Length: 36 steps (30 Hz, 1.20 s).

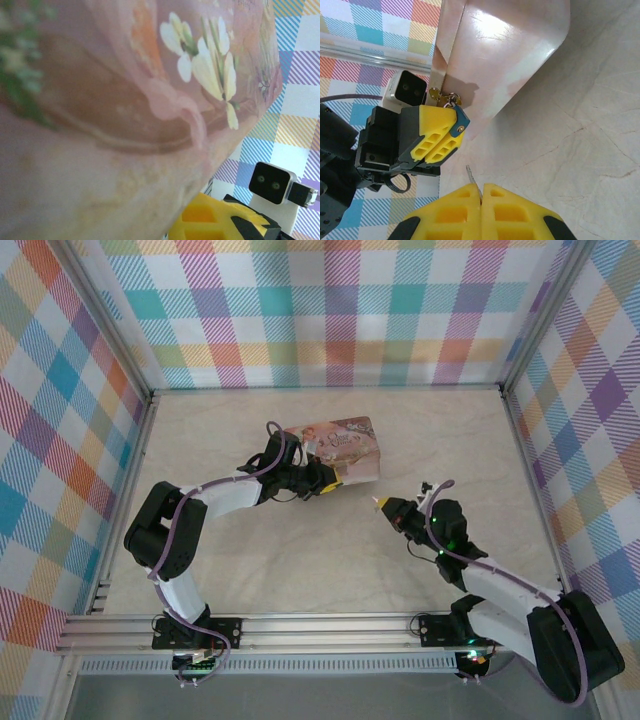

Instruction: Unlock a padlock with a key

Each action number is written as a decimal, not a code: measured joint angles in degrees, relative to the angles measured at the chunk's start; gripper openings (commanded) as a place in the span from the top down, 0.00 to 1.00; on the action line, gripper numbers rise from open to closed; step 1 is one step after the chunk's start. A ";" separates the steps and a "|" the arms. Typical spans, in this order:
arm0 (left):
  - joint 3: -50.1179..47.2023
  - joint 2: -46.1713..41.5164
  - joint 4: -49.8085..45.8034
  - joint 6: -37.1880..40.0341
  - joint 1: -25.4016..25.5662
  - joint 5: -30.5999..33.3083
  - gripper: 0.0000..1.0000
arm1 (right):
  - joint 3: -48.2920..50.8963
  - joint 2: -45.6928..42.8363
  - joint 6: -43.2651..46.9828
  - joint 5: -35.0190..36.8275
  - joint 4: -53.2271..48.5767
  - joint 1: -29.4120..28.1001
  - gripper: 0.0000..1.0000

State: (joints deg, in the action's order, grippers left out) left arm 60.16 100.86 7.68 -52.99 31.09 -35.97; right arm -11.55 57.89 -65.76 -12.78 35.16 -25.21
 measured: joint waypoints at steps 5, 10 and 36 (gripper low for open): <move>-0.02 0.00 0.35 -0.17 0.00 -0.04 0.90 | 0.46 5.27 -2.23 1.29 5.25 -0.76 1.00; -0.02 0.00 1.33 -0.20 0.00 -0.22 0.90 | 0.42 12.59 -2.89 1.42 10.78 -0.81 1.00; -0.79 0.00 3.13 -1.46 0.00 -0.68 0.90 | -4.33 38.16 -8.63 -3.39 41.59 -3.82 1.00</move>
State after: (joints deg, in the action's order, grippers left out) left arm 59.37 100.86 10.81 -54.46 31.09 -36.64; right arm -15.88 96.05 -74.39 -16.16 76.75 -29.04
